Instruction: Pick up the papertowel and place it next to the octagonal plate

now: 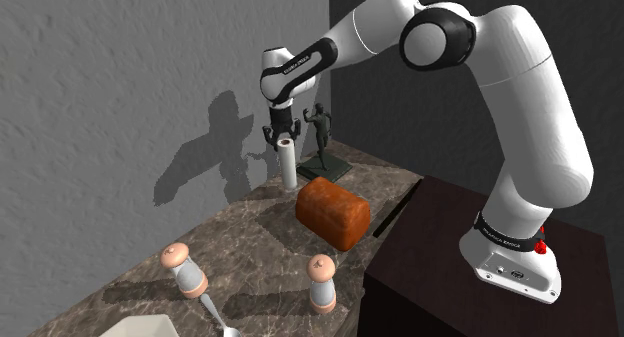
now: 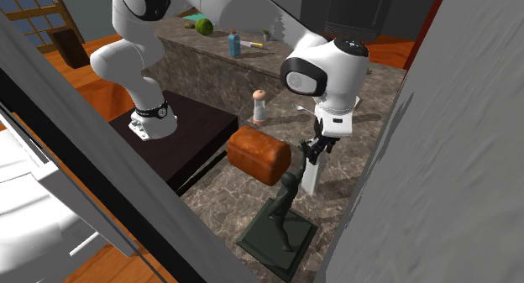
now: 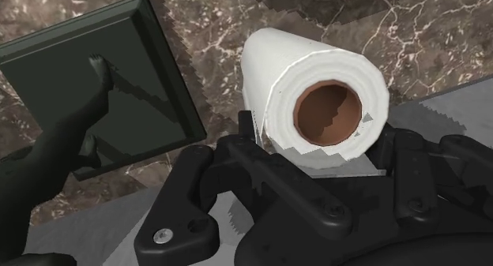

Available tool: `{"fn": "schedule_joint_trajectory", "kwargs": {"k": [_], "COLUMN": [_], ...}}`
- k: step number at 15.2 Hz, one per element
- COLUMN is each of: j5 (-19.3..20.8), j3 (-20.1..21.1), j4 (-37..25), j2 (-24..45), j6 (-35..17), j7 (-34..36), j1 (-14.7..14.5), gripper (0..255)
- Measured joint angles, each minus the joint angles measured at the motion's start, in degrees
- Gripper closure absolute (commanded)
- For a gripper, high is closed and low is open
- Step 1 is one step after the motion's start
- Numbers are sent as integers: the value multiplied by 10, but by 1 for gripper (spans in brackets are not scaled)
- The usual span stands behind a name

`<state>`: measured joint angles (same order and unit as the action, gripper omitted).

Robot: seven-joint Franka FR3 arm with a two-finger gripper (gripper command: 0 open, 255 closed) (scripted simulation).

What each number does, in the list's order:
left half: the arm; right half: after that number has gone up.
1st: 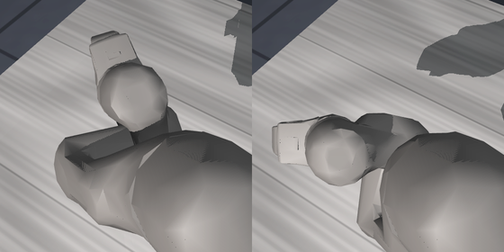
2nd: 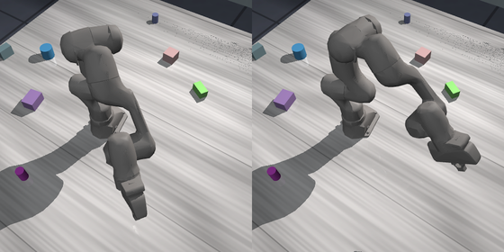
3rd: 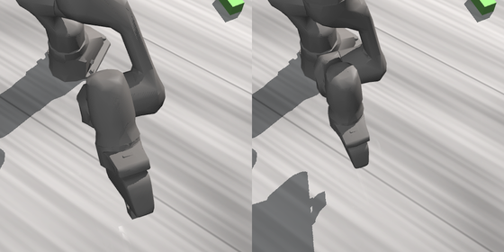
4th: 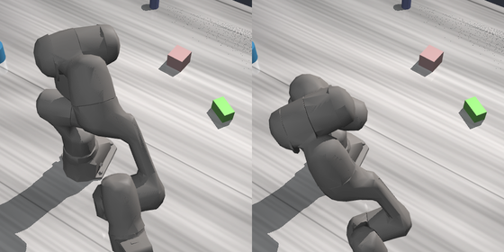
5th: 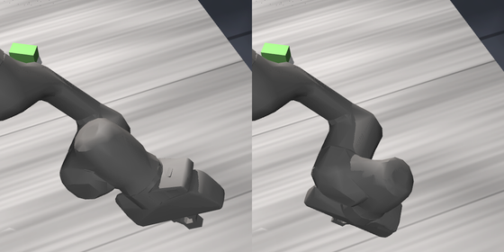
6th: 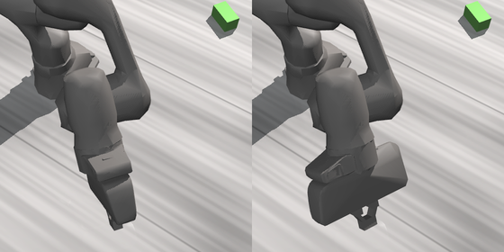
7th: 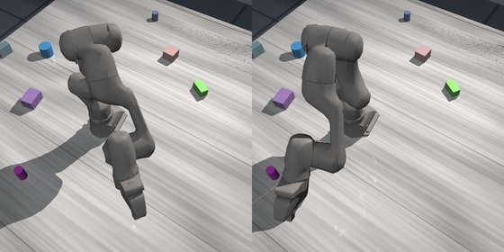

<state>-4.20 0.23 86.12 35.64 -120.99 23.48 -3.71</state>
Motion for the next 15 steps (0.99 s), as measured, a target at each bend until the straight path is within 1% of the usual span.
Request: {"fn": "schedule_joint_trajectory", "kwargs": {"k": [15], "j5": [3], "j3": [-1], "j4": [-49], "j2": [-44], "j6": [92], "j7": [7], "j1": [-1], "gripper": [255]}}
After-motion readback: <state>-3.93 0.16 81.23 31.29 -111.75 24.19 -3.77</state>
